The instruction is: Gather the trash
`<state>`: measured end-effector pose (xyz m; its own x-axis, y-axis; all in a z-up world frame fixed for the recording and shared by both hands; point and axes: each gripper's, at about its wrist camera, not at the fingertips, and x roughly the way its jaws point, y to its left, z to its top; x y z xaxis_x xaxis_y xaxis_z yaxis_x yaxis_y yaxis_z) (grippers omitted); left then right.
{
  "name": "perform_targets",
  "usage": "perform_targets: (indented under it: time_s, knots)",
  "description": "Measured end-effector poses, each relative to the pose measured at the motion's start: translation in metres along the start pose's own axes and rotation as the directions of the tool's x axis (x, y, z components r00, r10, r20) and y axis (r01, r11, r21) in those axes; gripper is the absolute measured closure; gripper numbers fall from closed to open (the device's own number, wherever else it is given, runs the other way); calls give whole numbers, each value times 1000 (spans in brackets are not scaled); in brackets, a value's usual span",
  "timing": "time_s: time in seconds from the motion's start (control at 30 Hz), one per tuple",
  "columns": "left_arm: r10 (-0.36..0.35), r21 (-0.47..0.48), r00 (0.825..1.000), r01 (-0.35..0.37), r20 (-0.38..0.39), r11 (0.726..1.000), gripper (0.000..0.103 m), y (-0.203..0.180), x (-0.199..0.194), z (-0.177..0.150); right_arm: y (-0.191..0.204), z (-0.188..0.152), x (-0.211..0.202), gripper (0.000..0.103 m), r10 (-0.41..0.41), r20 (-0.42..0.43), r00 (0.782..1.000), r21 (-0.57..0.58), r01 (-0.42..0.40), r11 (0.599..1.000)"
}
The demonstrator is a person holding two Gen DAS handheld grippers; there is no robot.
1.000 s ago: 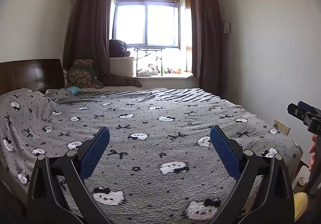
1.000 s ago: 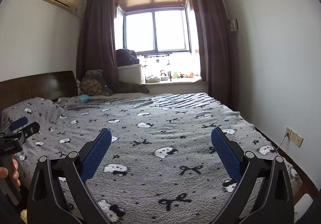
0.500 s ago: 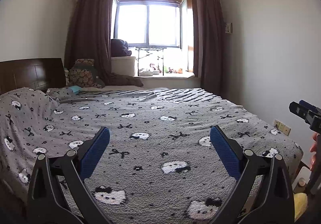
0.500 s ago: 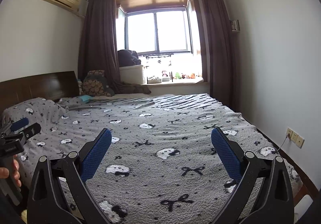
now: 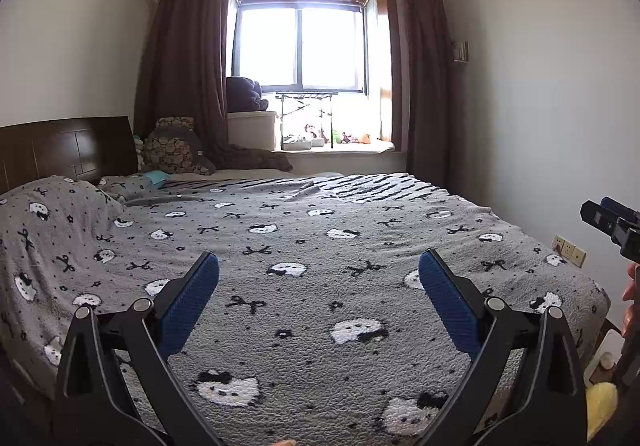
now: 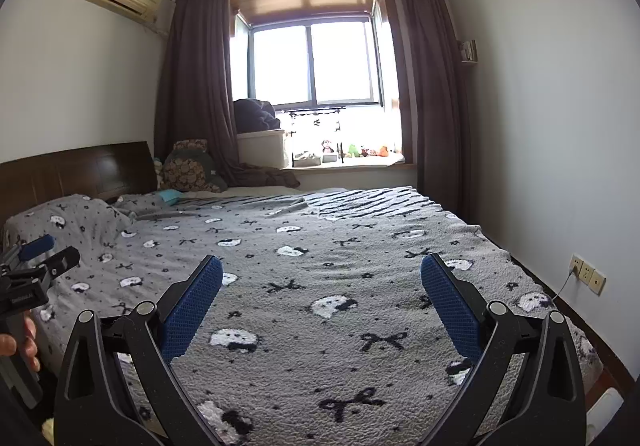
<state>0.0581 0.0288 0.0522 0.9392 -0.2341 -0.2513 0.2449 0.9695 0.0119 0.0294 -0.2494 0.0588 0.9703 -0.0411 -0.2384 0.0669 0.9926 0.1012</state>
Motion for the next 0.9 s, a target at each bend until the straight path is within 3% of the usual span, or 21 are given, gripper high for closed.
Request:
perform_targets:
  time_s: [0.27, 0.9]
  knots:
    - [35, -48, 999, -35, -11, 998, 8, 8, -2, 2, -1, 1, -1, 3, 2, -6, 1000, -4, -2, 1000]
    - [100, -23, 994, -101, -33, 995, 8, 11, -1, 4, -1, 1, -1, 3, 2, -7, 1000, -4, -2, 1000]
